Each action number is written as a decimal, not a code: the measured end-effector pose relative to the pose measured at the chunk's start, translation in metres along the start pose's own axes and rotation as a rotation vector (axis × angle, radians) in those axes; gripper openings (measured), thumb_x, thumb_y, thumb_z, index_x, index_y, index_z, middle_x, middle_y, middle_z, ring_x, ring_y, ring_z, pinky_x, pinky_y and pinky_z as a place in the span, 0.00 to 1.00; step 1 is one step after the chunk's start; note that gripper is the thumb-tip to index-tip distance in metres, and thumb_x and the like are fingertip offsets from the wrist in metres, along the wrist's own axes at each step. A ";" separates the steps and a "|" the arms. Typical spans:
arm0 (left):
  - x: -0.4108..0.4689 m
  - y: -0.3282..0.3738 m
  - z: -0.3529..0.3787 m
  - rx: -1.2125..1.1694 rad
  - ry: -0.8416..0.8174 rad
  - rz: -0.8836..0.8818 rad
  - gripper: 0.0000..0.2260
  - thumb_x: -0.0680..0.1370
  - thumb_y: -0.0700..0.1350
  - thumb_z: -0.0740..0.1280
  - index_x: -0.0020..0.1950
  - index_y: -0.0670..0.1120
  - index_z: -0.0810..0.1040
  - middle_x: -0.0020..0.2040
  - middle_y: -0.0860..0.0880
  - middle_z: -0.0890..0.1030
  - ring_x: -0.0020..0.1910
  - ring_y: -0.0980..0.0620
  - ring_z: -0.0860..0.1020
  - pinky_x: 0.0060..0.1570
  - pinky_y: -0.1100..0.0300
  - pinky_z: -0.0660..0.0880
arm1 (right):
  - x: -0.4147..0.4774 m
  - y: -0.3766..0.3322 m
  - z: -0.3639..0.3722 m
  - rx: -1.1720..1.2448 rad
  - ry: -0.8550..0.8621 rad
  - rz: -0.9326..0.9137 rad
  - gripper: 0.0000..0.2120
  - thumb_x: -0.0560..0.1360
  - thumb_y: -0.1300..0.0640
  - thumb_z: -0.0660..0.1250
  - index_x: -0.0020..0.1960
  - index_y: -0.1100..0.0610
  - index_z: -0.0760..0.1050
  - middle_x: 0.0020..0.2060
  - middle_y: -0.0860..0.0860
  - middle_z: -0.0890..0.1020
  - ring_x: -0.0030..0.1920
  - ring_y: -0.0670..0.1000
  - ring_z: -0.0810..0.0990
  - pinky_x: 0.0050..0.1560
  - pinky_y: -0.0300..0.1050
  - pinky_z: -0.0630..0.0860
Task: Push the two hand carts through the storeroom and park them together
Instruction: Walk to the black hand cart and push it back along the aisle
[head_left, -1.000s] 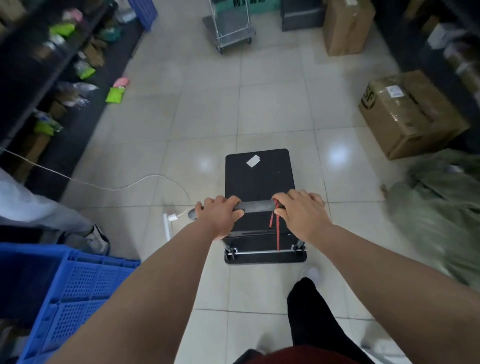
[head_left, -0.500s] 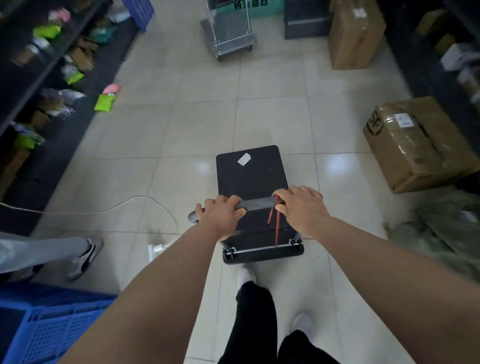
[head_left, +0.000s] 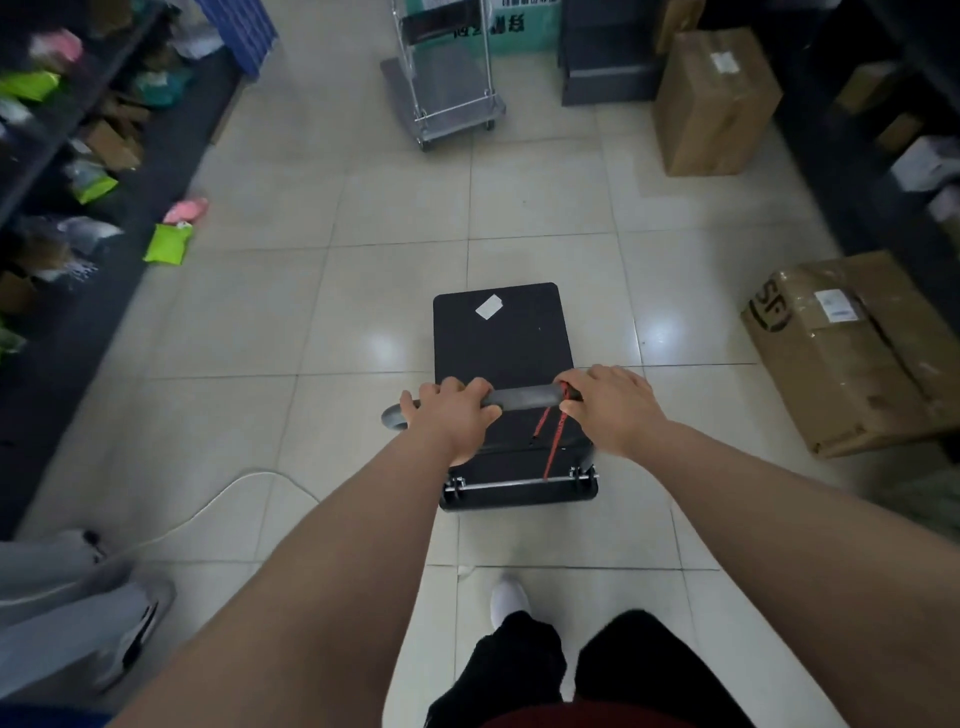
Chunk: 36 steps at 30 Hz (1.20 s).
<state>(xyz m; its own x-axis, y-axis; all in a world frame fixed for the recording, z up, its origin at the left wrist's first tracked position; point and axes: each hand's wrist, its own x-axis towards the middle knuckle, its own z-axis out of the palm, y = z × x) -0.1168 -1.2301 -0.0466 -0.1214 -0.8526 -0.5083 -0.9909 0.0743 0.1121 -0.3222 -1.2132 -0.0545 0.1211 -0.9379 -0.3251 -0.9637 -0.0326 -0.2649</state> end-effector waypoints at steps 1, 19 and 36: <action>0.014 -0.003 -0.008 0.002 0.000 0.006 0.15 0.82 0.56 0.50 0.66 0.56 0.67 0.65 0.46 0.71 0.66 0.40 0.66 0.70 0.37 0.55 | 0.014 -0.001 -0.005 -0.004 -0.002 0.003 0.12 0.80 0.48 0.55 0.62 0.46 0.67 0.54 0.51 0.76 0.60 0.56 0.72 0.64 0.52 0.63; 0.276 -0.011 -0.171 0.038 0.013 -0.054 0.14 0.81 0.55 0.52 0.65 0.56 0.67 0.62 0.47 0.72 0.63 0.43 0.69 0.70 0.41 0.58 | 0.301 0.025 -0.106 -0.087 0.072 -0.095 0.14 0.81 0.49 0.52 0.65 0.47 0.64 0.56 0.51 0.74 0.57 0.55 0.72 0.63 0.53 0.63; 0.519 0.016 -0.299 -0.014 0.080 -0.027 0.16 0.82 0.58 0.50 0.65 0.55 0.66 0.63 0.47 0.72 0.62 0.41 0.69 0.64 0.37 0.62 | 0.571 0.079 -0.212 -0.048 0.097 -0.035 0.15 0.80 0.50 0.56 0.66 0.47 0.67 0.58 0.53 0.74 0.65 0.56 0.67 0.68 0.52 0.57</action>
<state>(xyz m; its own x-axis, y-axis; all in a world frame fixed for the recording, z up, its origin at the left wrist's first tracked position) -0.1780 -1.8259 -0.0532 -0.0896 -0.8926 -0.4418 -0.9927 0.0443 0.1118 -0.3800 -1.8243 -0.0683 0.1339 -0.9647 -0.2266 -0.9699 -0.0805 -0.2300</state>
